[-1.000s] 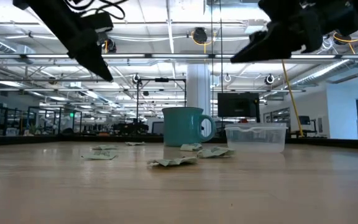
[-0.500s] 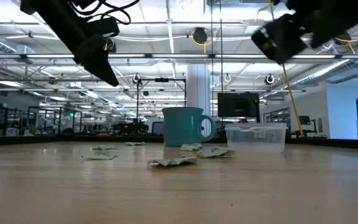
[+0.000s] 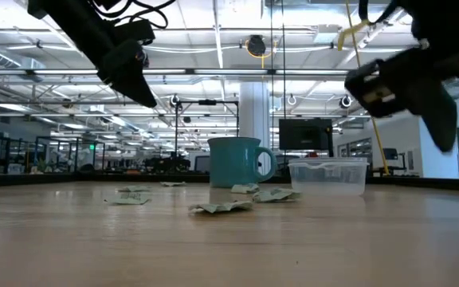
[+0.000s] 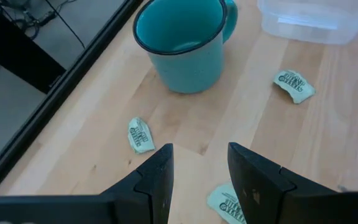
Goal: Pick and place Stevia / Truvia into bins
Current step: Put the truvia packet into the transparent bin, then put the stevia packet into the transparent bin
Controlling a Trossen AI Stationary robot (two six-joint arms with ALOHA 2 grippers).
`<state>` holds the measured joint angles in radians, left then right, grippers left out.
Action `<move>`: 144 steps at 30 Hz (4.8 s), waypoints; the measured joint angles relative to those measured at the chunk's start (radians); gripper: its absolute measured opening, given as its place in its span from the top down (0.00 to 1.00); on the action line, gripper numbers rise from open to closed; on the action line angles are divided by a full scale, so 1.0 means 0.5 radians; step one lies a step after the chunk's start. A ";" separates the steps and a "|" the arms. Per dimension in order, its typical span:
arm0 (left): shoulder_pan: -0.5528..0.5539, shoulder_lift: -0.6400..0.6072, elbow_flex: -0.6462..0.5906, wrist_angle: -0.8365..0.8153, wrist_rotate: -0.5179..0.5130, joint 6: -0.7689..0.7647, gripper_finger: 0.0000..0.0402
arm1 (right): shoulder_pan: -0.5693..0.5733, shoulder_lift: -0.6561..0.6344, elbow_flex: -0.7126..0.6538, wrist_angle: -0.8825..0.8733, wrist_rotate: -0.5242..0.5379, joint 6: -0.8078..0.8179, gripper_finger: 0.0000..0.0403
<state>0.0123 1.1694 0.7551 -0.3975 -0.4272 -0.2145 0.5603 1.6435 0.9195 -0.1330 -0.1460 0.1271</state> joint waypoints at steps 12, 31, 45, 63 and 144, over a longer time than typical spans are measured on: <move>-0.003 0.000 -0.002 -0.002 0.019 -0.042 0.60 | 0.088 0.307 0.006 0.130 0.228 0.075 0.56; -0.001 0.000 -0.002 0.019 0.018 -0.033 0.60 | -0.003 0.159 -0.009 -0.075 0.382 0.110 0.78; -0.001 0.000 -0.002 0.109 0.018 0.036 0.60 | -0.404 -0.632 -0.082 -0.495 0.559 0.152 0.78; -0.001 0.000 -0.002 0.116 0.034 -0.063 0.60 | -0.039 -0.043 -0.449 0.597 0.294 0.137 0.46; 0.100 0.022 -0.001 0.146 -0.059 0.056 0.60 | -1.128 -0.445 -0.435 0.846 0.297 -0.888 0.47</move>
<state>0.0622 1.1804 0.7547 -0.3245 -0.4568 -0.1863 -0.0039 1.4209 0.7021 0.2900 0.0023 -0.3169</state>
